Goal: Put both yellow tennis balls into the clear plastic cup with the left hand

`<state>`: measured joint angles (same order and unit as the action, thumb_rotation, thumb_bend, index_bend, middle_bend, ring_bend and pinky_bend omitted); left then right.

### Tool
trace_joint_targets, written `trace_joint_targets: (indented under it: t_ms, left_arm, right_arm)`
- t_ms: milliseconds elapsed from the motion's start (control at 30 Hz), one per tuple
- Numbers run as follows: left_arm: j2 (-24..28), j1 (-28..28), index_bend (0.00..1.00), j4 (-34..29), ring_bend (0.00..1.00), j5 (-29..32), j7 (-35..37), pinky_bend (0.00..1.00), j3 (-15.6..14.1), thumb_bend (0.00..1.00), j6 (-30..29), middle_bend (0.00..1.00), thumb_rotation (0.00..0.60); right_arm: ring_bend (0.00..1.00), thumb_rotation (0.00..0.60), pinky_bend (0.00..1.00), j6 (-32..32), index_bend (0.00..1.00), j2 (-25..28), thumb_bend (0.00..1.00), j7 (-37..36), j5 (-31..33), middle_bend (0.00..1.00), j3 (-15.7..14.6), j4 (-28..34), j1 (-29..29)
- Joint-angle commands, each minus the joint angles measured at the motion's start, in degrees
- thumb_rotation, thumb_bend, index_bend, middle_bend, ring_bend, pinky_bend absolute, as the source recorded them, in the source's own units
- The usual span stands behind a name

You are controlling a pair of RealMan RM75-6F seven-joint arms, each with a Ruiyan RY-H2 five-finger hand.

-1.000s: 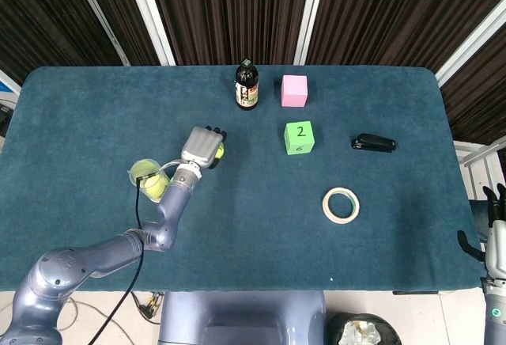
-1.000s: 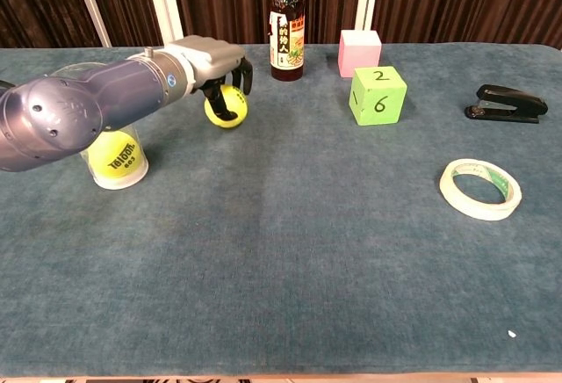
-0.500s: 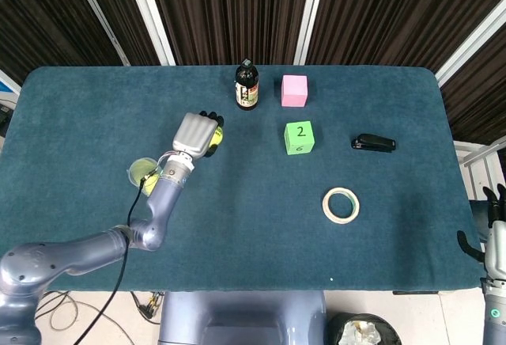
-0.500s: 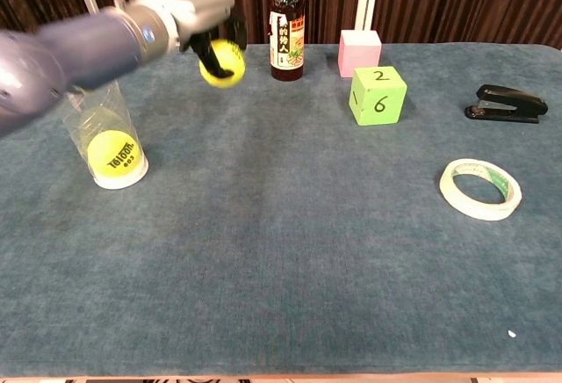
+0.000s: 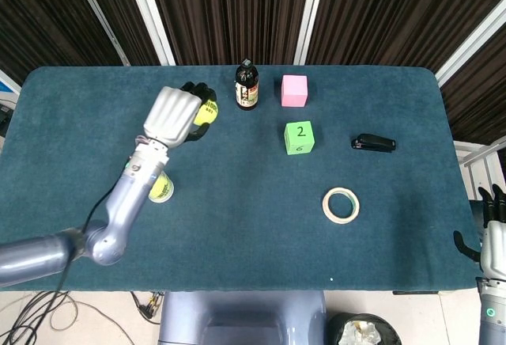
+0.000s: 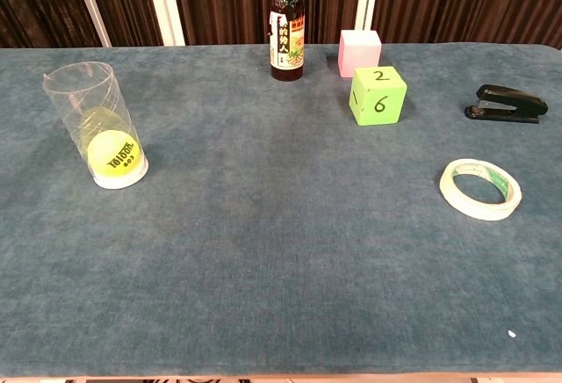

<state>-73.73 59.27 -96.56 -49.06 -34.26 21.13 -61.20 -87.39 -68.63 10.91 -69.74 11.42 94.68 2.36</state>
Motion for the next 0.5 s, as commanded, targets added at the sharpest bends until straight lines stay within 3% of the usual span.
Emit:
trace_joint_targets:
  t_ms: [33,267,500]
  left_arm:
    - [6.43,-4.38,0.37,-9.29,0.39,-3.73,0.62,0.69,-0.17,0.42,-3.85,0.49,0.6]
    - [15.45,-12.44,0.37,-19.92,0.39,-8.69,3.2,0.69,-5.35,0.41,-6.75,0.49,0.6]
    - [20.74,-18.26,0.37,-20.46,0.39,-13.97,8.17,0.69,-10.47,0.41,-6.07,0.48,0.6]
  right_arm:
    - [0.06,0.6,0.01,-0.13,0.11,-0.01,0.35,0.0,-0.02,0.03,0.0,0.03,-0.06]
    - [0.06,0.6,0.01,-0.62,0.11,0.09,0.35,-0.23,-0.21,0.03,0.12,0.32,-0.23]
    - [0.06,0.6,0.01,-0.7,0.11,0.02,0.35,-0.14,-0.24,0.03,0.13,0.37,-0.24]
